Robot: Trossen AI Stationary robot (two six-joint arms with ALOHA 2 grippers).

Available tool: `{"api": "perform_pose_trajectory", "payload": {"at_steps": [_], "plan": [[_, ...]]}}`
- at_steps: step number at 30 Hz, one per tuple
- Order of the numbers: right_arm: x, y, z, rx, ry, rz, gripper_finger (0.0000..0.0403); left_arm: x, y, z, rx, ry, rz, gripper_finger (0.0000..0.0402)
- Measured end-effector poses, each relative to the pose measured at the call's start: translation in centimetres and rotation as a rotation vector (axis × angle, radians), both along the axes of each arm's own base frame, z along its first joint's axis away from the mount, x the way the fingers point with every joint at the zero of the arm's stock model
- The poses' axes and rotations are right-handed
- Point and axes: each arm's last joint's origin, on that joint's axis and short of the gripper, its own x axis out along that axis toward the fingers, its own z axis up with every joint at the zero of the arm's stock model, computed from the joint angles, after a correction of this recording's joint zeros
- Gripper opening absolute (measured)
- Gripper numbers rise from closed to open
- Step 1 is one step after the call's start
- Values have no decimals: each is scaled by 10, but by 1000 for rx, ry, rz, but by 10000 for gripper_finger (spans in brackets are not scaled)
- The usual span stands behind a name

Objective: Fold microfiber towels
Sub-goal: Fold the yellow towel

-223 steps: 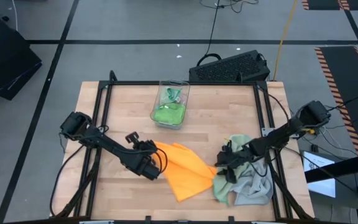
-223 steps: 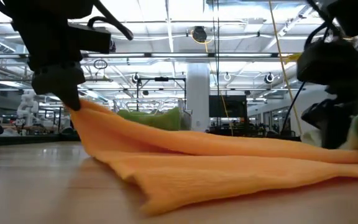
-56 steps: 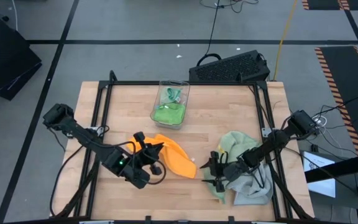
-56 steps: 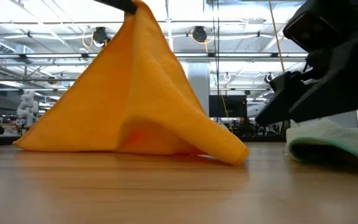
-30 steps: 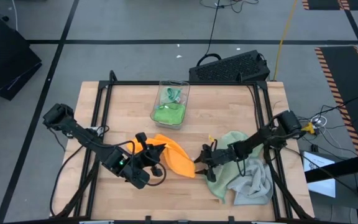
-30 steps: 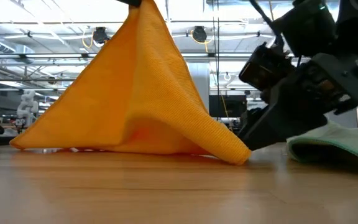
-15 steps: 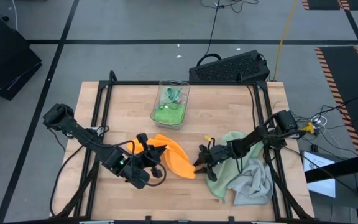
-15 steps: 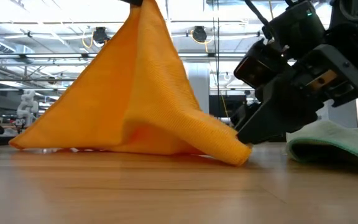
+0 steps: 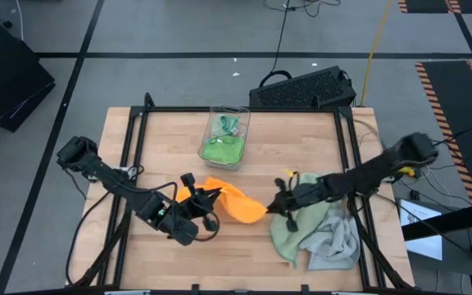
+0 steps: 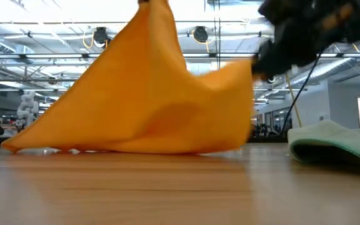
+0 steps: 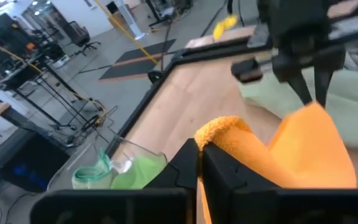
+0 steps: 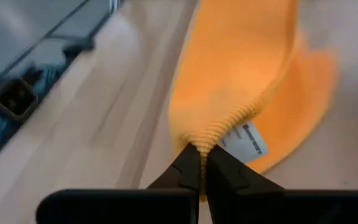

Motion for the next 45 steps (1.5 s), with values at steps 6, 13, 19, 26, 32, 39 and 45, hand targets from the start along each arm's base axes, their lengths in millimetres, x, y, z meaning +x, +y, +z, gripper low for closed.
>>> {"api": "perform_pose_trajectory", "payload": {"at_steps": [6, 13, 19, 26, 32, 39, 45], "plan": [[-28, -17, 60, -57, -252, -58, 3, 20, 17, 14, 37, -73, 7, 5], [-57, -39, 102, -87, -443, -85, 3, 21, 27, 51, 122, -188, -43, 15], [-59, -53, 123, -71, -455, -86, 2, 0, 42, 79, 90, -259, -30, 11], [-51, -67, 129, -52, -384, -86, 3, -25, 53, 92, 16, -261, -14, 8], [-42, -78, 125, -43, -376, -122, 3, -32, 55, 84, -17, -199, -6, 16], [-32, -85, 144, -44, -624, -154, 3, -33, 59, 83, -2, -192, 38, 7], [-34, -84, 169, 28, -727, -32, 3, -30, 48, 97, 37, -248, -120, 9]]}}
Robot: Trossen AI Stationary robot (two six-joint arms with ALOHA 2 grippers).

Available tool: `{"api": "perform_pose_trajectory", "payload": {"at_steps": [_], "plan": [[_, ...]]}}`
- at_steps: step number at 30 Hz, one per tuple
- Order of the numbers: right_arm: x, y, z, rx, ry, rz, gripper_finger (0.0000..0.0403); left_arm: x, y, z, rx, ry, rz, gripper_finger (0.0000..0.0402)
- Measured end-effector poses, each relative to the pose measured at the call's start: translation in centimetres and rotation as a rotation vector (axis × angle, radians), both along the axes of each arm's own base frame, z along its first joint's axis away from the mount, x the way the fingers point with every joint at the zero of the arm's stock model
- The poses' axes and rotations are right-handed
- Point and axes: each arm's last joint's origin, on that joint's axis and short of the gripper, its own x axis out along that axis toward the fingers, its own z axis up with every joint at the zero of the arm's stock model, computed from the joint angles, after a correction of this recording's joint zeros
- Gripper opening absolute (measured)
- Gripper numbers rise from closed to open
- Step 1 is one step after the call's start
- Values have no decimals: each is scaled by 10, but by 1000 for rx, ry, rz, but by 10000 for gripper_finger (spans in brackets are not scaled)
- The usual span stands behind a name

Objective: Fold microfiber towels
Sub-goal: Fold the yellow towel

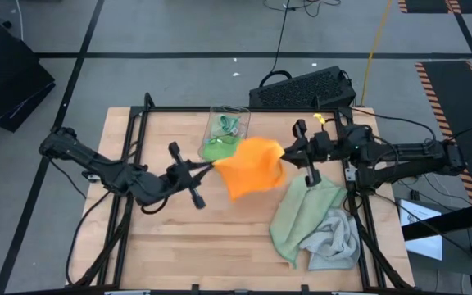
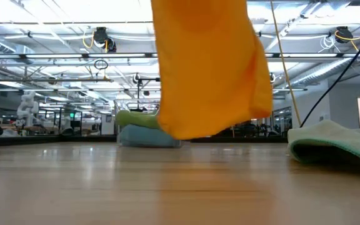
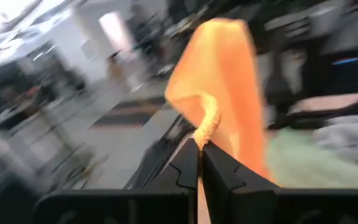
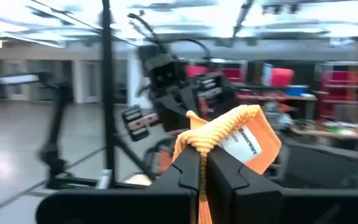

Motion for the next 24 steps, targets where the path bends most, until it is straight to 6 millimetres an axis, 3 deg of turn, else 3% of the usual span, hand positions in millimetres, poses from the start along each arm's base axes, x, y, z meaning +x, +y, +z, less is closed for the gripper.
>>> {"api": "perform_pose_trajectory", "payload": {"at_steps": [3, 9, 17, 24], "plan": [[0, 2, -2, 19, 31, 81, 4, 0, -1, 2, 20, -2, -30, 5], [1, 3, -13, 40, 148, 120, 4, -3, 5, 0, 21, -10, 203, 9], [2, 12, -25, 65, 283, 178, 4, -4, -10, -11, -155, 36, -129, 13], [0, 42, -72, 102, 439, 311, 4, -10, -29, -42, -316, 211, -154, 11]]}}
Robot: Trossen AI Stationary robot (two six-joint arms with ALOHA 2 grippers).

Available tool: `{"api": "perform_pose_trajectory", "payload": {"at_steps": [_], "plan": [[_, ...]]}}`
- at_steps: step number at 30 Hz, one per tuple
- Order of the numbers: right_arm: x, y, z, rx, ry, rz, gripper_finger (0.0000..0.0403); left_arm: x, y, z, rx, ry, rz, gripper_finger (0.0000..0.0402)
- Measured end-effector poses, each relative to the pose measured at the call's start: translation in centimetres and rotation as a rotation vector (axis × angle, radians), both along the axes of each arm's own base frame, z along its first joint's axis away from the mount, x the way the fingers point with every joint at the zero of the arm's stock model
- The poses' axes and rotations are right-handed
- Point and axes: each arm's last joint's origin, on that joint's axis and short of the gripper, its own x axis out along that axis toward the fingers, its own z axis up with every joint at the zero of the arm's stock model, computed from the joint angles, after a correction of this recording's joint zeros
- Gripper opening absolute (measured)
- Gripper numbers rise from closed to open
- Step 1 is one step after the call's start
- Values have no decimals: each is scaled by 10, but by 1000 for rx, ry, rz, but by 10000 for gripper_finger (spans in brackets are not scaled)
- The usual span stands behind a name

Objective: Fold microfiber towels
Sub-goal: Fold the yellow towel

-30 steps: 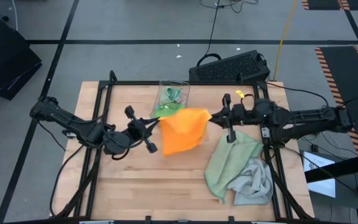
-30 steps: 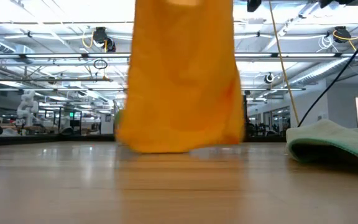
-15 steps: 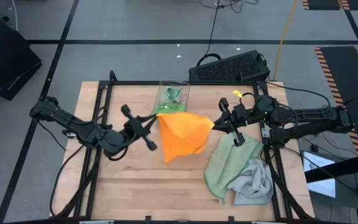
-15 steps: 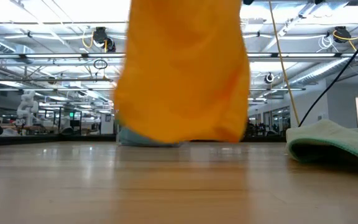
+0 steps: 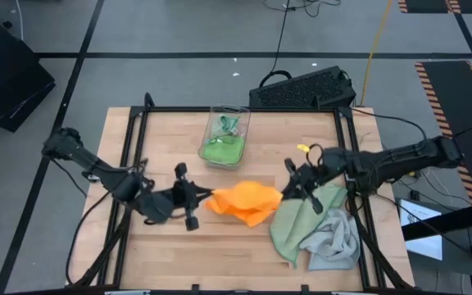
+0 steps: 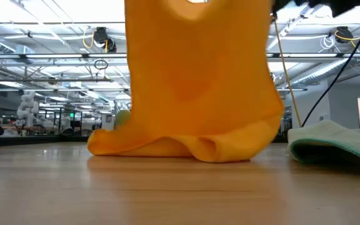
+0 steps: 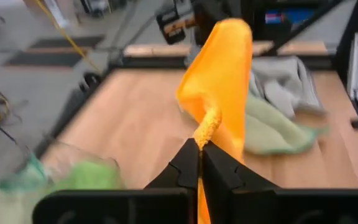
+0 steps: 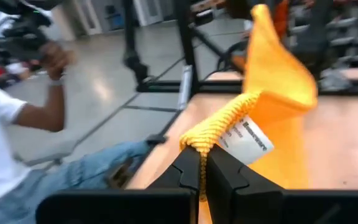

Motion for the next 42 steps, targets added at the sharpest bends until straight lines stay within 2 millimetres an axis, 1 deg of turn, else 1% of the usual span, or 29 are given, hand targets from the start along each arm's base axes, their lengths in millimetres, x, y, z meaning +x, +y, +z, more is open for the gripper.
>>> {"api": "perform_pose_trajectory", "payload": {"at_steps": [2, 5, 7, 12, 16, 19, 22, 23, 25, 27, 29, 32, 35, 37, 39, 42], "plan": [[-1, 10, -13, 29, 7, 25, 4, 2, -8, -6, -17, 10, -9, 13], [-2, 22, -31, 39, 8, 10, 4, 7, -20, -16, -2, 24, -20, 6], [-1, 27, -39, 25, 14, -34, 4, 12, -26, -24, 19, 28, -5, 5], [1, 35, -60, -34, 83, -142, 4, 24, -34, -43, 55, 48, 41, 17], [3, 40, -68, -58, 114, -160, 4, 34, -36, -58, 67, 73, 74, 8], [4, 42, -71, -85, 116, -186, 4, 38, -32, -59, 69, 75, 91, 6], [4, 42, -71, -114, 104, -235, 4, 41, -28, -58, 43, 54, 121, 14], [3, 41, -69, -122, 94, -247, 4, 42, -29, -57, 33, 35, 117, 16], [1, 40, -63, -114, 58, -249, 4, 47, -34, -49, 17, -26, 55, 13], [-2, 40, -54, -91, 4, -241, 4, 49, -44, -34, 4, -121, -68, 6], [-6, 40, -44, -86, -61, -200, 4, 50, -54, -17, 5, -255, -184, 6], [-16, 36, -29, -87, -139, -191, 4, 46, -66, 8, 84, -375, -245, 11], [-26, 26, -19, -105, -174, -221, 4, 40, -69, 30, 188, -363, -116, 8], [-32, 17, -15, -115, -170, -251, 4, 41, -63, 36, 248, -303, 12, 5], [-37, 9, -13, -127, -159, -284, 4, 45, -51, 37, 269, -244, 108, 7], [-41, -2, -14, -162, -126, -333, 4, 52, -31, 30, 254, -156, 174, 9]]}}
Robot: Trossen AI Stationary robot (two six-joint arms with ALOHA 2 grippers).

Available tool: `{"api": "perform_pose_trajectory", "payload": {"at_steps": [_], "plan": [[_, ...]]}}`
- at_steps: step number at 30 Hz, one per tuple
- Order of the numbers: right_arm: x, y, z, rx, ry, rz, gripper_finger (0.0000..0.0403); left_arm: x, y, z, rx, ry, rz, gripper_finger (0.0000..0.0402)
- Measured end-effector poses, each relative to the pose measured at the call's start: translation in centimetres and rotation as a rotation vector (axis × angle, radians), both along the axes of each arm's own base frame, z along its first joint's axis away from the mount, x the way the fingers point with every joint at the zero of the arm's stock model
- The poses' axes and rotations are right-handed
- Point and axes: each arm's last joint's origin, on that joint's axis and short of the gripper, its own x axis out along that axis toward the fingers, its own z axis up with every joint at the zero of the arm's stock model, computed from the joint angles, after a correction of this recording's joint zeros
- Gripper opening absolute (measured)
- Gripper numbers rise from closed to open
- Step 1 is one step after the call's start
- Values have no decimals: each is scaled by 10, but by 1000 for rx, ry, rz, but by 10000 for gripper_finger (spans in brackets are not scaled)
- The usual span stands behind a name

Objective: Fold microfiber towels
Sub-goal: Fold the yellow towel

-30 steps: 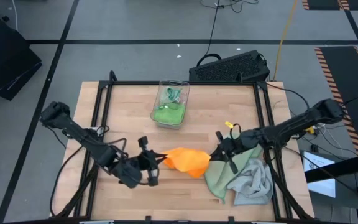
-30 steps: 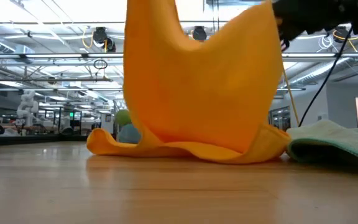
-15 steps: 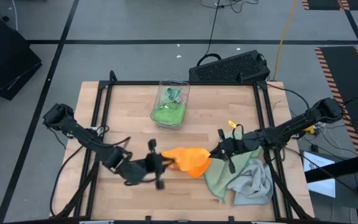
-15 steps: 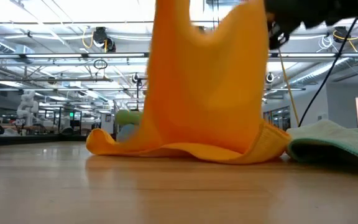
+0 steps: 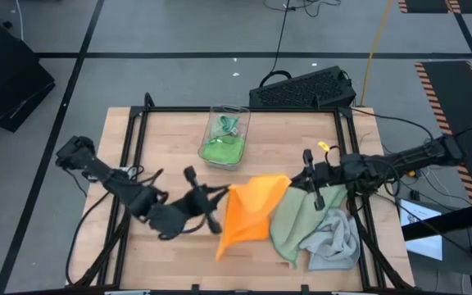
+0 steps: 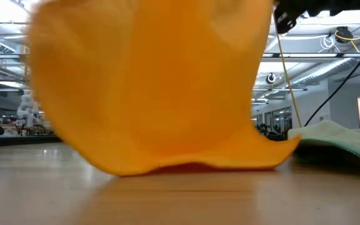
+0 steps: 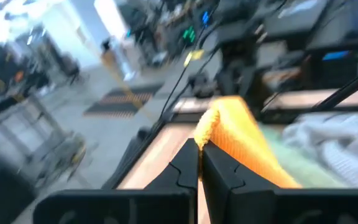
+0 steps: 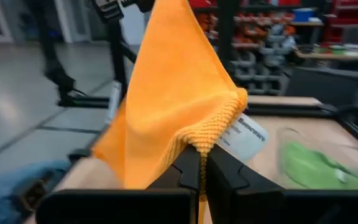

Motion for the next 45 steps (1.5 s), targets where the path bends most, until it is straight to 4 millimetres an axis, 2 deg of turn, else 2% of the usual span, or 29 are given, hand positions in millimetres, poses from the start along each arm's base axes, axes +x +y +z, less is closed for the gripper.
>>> {"api": "perform_pose_trajectory", "payload": {"at_steps": [6, 11, 16, 19, 22, 26, 30, 35, 41, 45], "plan": [[3, -14, -10, -19, 95, -83, 4, 7, 34, -23, -140, 147, 61, 9], [10, -17, -17, -24, 136, -103, 4, 1, 48, -35, -202, 228, 155, 9], [22, -16, -9, -41, 0, -101, 4, -11, 49, -23, -193, 213, 143, 11], [31, -20, -10, -108, -40, -160, 4, -24, 56, -21, -134, 251, 200, 16], [40, -26, -20, -149, -1, -227, 4, -31, 70, -23, -93, 317, 274, 14], [53, -34, -37, -163, 83, -267, 4, -38, 92, -40, -74, 493, 376, 5], [62, -37, -53, -160, 149, -278, 4, -38, 109, -63, -131, 623, 404, 17], [66, -36, -63, -166, 195, -271, 4, -40, 109, -82, -182, 689, 372, 5], [66, -36, -64, -171, 202, -267, 4, -39, 97, -94, -203, 679, 304, 18], [66, -35, -66, -135, 224, -208, 4, -38, 90, -104, -203, 672, 253, 7]]}}
